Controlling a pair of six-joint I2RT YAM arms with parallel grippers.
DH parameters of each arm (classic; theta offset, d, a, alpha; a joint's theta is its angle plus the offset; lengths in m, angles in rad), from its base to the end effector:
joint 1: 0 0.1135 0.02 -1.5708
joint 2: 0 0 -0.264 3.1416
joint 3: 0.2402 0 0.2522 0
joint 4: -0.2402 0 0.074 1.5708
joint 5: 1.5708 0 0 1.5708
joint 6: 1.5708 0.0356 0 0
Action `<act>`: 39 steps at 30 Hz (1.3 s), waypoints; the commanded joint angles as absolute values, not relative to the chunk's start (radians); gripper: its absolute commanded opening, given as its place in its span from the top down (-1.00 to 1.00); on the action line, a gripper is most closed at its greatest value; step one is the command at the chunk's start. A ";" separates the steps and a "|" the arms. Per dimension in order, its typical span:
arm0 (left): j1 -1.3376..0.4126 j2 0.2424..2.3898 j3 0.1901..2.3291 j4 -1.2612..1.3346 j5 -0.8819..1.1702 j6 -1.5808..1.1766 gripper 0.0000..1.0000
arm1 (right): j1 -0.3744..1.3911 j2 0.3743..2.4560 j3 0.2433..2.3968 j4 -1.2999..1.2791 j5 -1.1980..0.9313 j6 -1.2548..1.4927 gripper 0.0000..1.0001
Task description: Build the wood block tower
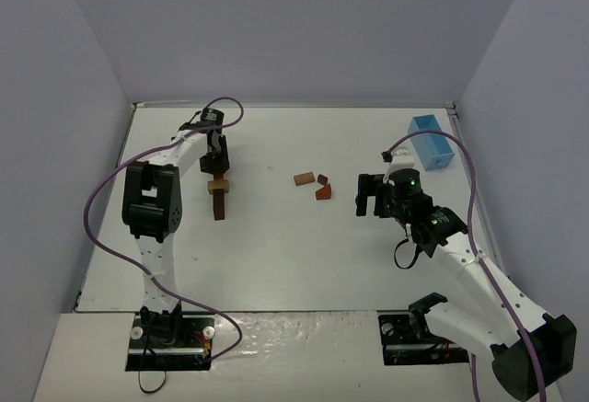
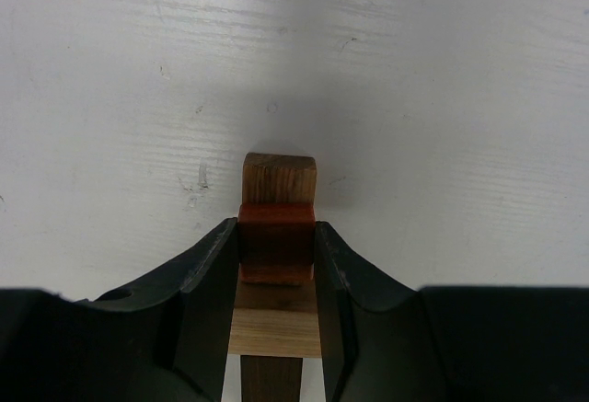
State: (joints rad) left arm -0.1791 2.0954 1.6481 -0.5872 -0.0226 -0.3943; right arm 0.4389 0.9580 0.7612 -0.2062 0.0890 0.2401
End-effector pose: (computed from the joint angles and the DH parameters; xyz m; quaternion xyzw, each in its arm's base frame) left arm 0.4479 -0.0803 0.1959 -0.1065 0.9583 -0.0645 0.2572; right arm 0.2012 0.0910 0.2975 -0.0583 0.8318 0.1484 0.5317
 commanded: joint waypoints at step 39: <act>-0.166 2.091 1.703 -0.577 -0.005 -0.354 0.37 | 0.437 0.943 0.779 -0.166 0.077 0.244 -0.91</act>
State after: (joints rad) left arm -0.1749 2.1004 1.6563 -0.5924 -0.0032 -0.3695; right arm 0.4389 0.9508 0.7612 -0.2062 0.0883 0.2405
